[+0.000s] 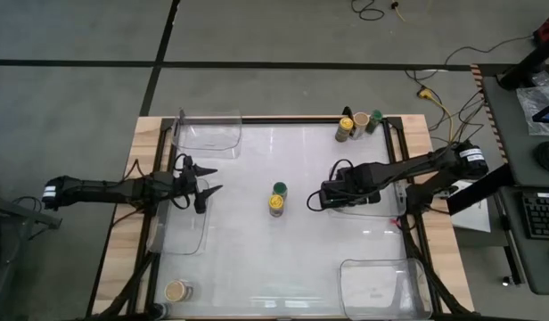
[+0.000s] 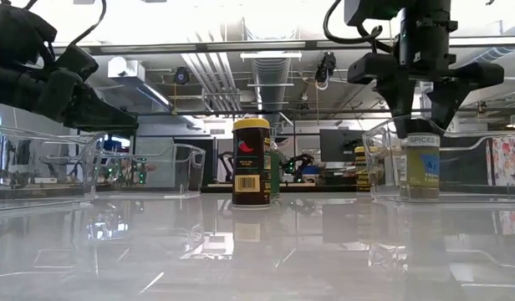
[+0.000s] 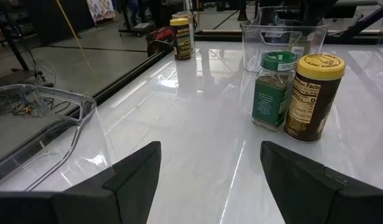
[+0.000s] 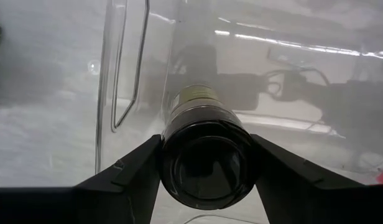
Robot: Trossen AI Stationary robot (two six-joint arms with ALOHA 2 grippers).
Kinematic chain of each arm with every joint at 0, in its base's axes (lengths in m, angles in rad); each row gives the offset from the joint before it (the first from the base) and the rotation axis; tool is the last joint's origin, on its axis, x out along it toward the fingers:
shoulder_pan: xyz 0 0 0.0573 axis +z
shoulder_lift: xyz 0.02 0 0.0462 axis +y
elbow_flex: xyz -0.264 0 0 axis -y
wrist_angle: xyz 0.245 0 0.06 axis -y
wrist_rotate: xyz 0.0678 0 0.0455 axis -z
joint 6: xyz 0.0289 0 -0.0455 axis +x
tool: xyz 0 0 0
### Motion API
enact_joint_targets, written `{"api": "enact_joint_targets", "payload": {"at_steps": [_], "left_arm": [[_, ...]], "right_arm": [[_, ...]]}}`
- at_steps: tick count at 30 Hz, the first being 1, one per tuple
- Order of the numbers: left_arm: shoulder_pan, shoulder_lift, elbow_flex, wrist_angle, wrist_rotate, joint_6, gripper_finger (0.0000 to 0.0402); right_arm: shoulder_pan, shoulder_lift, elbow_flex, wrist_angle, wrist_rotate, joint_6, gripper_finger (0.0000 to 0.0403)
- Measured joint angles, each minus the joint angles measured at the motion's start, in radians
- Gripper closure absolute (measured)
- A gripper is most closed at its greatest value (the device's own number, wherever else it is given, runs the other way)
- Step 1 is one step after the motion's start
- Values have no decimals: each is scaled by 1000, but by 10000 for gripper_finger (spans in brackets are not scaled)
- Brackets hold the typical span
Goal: Sort spices by type
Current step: Put the top black seasoning bottle into the middle right transparent bin, then put the bottom green seasoning bottle into the bottom transparent bin
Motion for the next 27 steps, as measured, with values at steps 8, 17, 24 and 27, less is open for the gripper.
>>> {"api": "enact_joint_targets", "payload": {"at_steps": [8,17,24,27], "left_arm": [[0,-1,0,0,0,0,141],[0,-1,0,0,0,0,141],[0,0,0,0,0,0,141],[0,0,0,0,0,0,141]], "right_arm": [[0,0,0,-3,-1,10,139],[0,-16,45,-17,-1,-8,88],[-12,-17,150,-157,18,-47,61],[-19,-17,195,-197,51,-81,54]]}}
